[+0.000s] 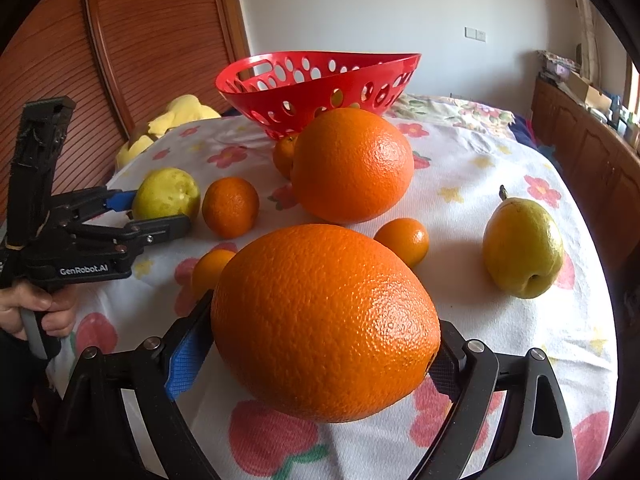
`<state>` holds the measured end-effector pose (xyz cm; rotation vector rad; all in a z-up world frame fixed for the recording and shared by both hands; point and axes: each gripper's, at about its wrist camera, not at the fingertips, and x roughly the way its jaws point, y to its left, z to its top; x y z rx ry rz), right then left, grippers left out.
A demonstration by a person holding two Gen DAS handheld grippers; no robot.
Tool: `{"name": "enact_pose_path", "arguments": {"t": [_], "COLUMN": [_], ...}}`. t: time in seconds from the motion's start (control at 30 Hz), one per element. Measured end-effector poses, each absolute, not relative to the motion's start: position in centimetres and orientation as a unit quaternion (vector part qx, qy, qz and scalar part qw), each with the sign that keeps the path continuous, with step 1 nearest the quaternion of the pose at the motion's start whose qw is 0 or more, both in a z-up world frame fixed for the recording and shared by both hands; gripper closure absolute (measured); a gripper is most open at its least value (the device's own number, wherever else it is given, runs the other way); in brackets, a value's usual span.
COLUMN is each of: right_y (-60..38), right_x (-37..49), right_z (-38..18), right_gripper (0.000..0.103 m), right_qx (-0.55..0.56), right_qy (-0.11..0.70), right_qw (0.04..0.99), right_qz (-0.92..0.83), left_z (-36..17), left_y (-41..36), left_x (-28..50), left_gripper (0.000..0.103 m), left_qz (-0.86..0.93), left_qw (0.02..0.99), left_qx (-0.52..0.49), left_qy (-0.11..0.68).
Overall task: Organize fruits
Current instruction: 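Lift the lemon with the left tool while the right tool lifts the orange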
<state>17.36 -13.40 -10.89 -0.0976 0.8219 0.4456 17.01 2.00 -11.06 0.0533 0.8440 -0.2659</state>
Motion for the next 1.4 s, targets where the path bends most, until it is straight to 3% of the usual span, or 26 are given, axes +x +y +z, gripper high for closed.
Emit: {"name": "enact_pose_path", "arguments": {"t": [0.77, 1.4], "right_y": [-14.8, -16.6], "right_x": [17.3, 18.5], "right_z": [-10.2, -5.8], "right_gripper": [0.011, 0.011], "right_qx": [-0.025, -0.005], "right_qy": [0.389, 0.348], "right_qw": [0.892, 0.906], "right_qz": [0.227, 0.239], "left_z": [-7.4, -3.8], "left_y": [2.1, 2.7], "left_x": [15.7, 17.4], "left_gripper": [0.036, 0.036], "left_qz": [-0.152, -0.145], "left_qw": [0.924, 0.938], "left_qx": [0.005, -0.005], "left_qy": [0.351, 0.314]}}
